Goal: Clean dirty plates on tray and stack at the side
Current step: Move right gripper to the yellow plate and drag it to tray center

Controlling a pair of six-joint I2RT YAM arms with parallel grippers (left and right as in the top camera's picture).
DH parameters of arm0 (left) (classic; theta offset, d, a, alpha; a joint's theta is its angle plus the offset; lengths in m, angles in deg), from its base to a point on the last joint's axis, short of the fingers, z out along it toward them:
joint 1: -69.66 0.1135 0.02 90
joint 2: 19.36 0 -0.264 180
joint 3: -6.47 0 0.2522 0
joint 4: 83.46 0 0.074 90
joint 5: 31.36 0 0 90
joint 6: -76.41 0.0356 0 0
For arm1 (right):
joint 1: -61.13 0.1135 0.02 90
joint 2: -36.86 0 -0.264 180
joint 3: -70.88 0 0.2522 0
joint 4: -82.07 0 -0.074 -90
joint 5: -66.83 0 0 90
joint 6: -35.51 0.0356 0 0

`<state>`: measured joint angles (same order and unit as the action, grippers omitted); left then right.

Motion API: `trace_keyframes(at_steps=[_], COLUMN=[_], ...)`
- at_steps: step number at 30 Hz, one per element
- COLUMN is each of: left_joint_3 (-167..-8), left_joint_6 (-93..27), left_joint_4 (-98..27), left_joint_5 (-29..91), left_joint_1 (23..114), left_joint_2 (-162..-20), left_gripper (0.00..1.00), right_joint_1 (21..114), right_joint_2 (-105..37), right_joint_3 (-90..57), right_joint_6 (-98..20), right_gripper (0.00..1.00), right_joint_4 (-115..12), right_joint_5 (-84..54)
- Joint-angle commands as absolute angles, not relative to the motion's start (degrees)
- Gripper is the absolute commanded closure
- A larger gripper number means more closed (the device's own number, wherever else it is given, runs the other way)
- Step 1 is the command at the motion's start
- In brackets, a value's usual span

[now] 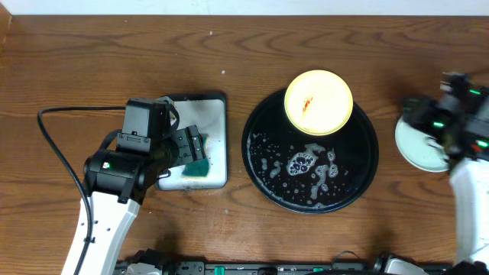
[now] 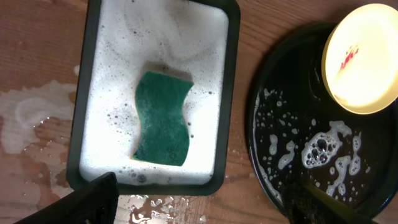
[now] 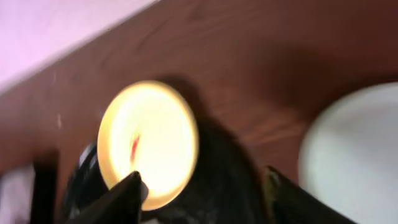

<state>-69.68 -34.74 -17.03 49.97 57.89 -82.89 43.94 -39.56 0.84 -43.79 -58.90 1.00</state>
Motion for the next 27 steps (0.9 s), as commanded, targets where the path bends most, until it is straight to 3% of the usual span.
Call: trace_keyframes(at_steps=[1,4,8,14,18,20,21,27], left_joint_3=[-70.7,-70.7,-70.7,-70.7,-70.7,-70.7,-70.7,-70.7], left_joint_6=[-34.6,-34.6,-34.6,-34.6,-34.6,-34.6,-34.6,-34.6], left_joint_4=[-16.8,-16.8,-16.8,-16.8,-16.8,-16.8,-16.8,-16.8], left_joint_5=[50.1,50.1,50.1,50.1,50.1,50.1,50.1,50.1], left_joint_1=[58.0,58.0,58.0,58.0,58.0,58.0,58.0,58.0], left_joint_2=[-82.7,-82.7,-82.7,-82.7,-82.7,-82.7,-82.7,-82.7], left_gripper=[0.16,0.16,0.16,0.16,0.16,0.16,0.16,0.16], right_joint_1=[55.5,60.7,63.3,63.3,63.3,63.4,63.5,63.5], right_joint_2=[-43.6,-49.3,-59.8,-67.4,-69.0,-69.0,-68.9,-65.0], right_joint_3=[0.7,0.7,0.7,0.7,0.7,0.7,0.7,0.7], right_joint_6=[-50.4,-54.3,-55.5,-53.9,-50.0,-48.2,-47.7,-41.3], right_gripper=[0.33,0.30,0.43,0.48,0.73,0.94,0.99,0.99], right_joint_4=[-59.2,-63.5,-72.5,-80.8,-80.6,-79.2,-78.5,-68.5], right_joint_5=[-17.4,-22.5,-22.5,-21.1,-20.7,-19.4,-18.5,-16.9])
